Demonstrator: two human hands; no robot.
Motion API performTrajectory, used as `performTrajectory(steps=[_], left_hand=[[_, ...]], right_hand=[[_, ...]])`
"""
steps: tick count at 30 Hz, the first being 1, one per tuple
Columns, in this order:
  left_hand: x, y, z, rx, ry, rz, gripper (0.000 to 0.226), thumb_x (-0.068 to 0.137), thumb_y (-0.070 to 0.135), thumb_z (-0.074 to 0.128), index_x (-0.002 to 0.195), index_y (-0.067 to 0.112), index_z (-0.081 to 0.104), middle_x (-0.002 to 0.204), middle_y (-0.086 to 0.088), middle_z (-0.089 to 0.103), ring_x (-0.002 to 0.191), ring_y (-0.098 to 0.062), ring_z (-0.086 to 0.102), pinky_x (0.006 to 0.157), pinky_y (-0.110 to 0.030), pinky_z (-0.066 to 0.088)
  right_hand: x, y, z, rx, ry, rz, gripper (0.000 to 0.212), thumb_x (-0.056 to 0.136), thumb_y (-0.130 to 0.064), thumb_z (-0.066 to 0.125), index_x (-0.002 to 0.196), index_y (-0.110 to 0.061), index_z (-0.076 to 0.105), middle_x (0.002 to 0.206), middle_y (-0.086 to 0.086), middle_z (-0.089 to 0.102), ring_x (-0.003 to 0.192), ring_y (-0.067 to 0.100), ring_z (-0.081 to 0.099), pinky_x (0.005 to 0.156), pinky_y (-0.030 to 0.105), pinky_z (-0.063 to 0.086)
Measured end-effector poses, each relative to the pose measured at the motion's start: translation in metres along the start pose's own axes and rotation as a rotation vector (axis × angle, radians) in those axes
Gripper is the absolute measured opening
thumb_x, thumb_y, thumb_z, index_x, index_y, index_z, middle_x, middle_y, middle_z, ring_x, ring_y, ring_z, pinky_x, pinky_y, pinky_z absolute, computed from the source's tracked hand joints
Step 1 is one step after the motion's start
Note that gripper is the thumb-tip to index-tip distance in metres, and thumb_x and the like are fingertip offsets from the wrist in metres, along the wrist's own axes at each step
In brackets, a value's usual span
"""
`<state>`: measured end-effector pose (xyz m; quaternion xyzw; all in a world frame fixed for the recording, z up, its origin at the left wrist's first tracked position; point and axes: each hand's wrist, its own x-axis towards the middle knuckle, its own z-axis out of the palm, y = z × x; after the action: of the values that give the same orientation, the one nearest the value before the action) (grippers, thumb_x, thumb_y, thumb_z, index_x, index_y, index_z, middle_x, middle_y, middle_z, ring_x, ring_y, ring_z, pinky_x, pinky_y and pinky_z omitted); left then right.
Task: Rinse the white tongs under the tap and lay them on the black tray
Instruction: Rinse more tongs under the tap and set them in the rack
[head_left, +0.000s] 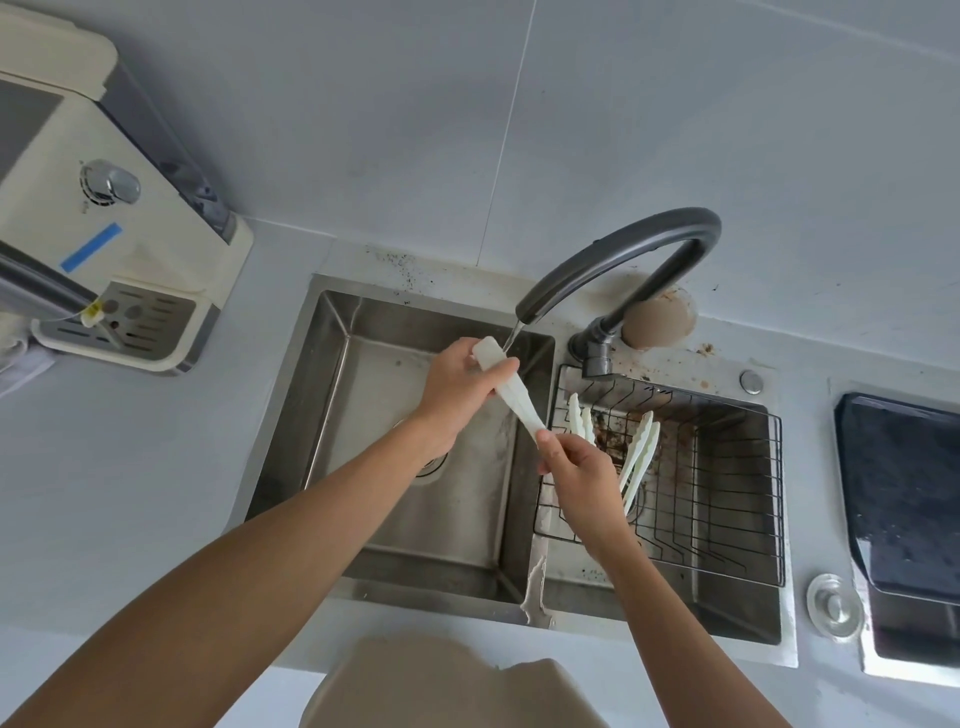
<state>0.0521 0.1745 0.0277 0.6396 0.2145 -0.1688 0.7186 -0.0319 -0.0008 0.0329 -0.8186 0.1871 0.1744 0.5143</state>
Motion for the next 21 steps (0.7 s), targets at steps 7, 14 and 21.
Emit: performTrajectory(steps=[7, 14, 21], left_hand=[[0.001, 0.001, 0.005, -0.057, 0.011, -0.017, 0.010, 0.094, 0.015, 0.072, 0.098, 0.011, 0.064, 0.086, -0.014, 0.077, 0.093, -0.033, 0.076, 0.094, -0.050, 0.060], [0.009, 0.001, 0.001, -0.106, 0.112, -0.145, 0.017, 0.103, 0.005, 0.057, 0.120, 0.005, 0.056, 0.116, -0.021, 0.072, 0.092, -0.028, 0.079, 0.081, -0.040, 0.066], [0.013, 0.002, 0.005, -0.209, 0.000, -0.138, 0.027, 0.103, 0.012, 0.061, 0.122, -0.006, 0.066, 0.094, -0.012, 0.074, 0.073, -0.012, 0.076, 0.060, -0.022, 0.059]], right_hand=[[-0.001, -0.007, 0.004, -0.288, 0.205, -0.136, 0.043, 0.089, -0.049, 0.077, 0.101, -0.013, 0.056, 0.089, -0.002, 0.058, 0.066, 0.009, 0.050, 0.056, 0.026, 0.040], [-0.008, -0.005, 0.005, -0.377, 0.220, -0.227, 0.067, 0.087, -0.041, 0.082, 0.132, -0.010, 0.044, 0.108, -0.003, 0.053, 0.071, 0.016, 0.054, 0.057, 0.033, 0.049], [-0.021, 0.008, 0.007, -0.069, -0.074, -0.189, 0.058, 0.095, -0.074, 0.045, 0.113, -0.020, 0.058, 0.072, 0.005, 0.064, 0.059, 0.013, 0.053, 0.055, 0.043, 0.046]])
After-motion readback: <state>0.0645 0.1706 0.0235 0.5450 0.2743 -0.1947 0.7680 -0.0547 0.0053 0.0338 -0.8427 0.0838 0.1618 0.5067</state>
